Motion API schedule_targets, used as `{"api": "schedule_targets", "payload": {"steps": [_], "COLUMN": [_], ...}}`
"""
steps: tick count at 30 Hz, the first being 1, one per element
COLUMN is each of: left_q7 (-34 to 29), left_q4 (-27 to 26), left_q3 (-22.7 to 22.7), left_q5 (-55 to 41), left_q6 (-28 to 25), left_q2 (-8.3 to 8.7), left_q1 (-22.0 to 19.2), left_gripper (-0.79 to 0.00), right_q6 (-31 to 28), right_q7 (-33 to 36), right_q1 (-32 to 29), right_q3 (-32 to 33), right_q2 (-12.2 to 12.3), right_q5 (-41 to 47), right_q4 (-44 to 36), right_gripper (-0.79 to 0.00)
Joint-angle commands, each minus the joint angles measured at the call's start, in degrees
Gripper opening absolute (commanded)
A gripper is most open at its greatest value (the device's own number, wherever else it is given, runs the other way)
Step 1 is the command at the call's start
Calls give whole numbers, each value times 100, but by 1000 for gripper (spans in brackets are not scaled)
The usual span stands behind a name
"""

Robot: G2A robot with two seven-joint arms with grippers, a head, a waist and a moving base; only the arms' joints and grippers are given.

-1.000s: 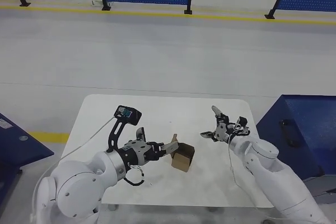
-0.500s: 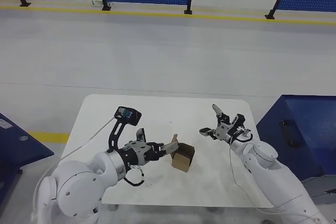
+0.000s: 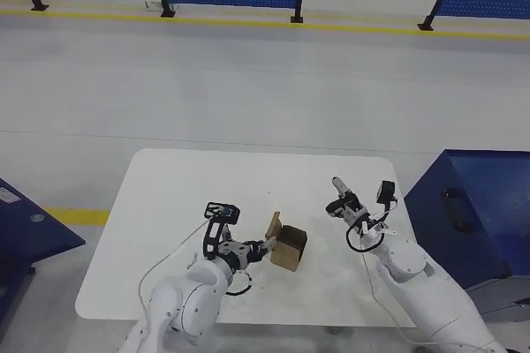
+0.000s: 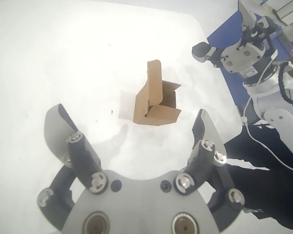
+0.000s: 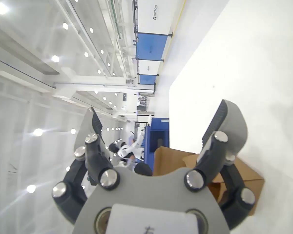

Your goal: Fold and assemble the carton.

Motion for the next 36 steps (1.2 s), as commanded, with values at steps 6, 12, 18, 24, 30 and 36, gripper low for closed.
{"api": "schedule_targets", "payload": {"steps": [6,12,18,24,30,36], "left_q7": [-459,-244,-64,-80,-494,-1156], "left_q4": [548,1282,1817,1794,1431,953], "left_q3": [46,300,491,402,120,-353], "left_q5": [-553,-700,-1006,-1179,-1576,-1711], "left_q6": [-316,-252,-175,-88,-31,-160], "left_q2": [-12,-85,-167,-163,-108,21], "left_q1": [-339,-789,-1146,-1165,-1013,-832], "left_gripper": [-18,-179,-539,-785,-785,-785], "right_q6": [-168,-168,-168,-168,-168,-168], "right_q7": [-140,-140,-140,-140,-140,-140], "right_q1": [42,42,42,42,42,42], "right_q3": [-30,-30,-30,-30,-30,-30], "right_q2": [-27,-27,-27,-27,-27,-27], "right_q5": [-989,-989,-989,-989,-989,-989], "right_q4": [-68,-68,-68,-68,-68,-68], "right_gripper": [0,0,0,0,0,0]}}
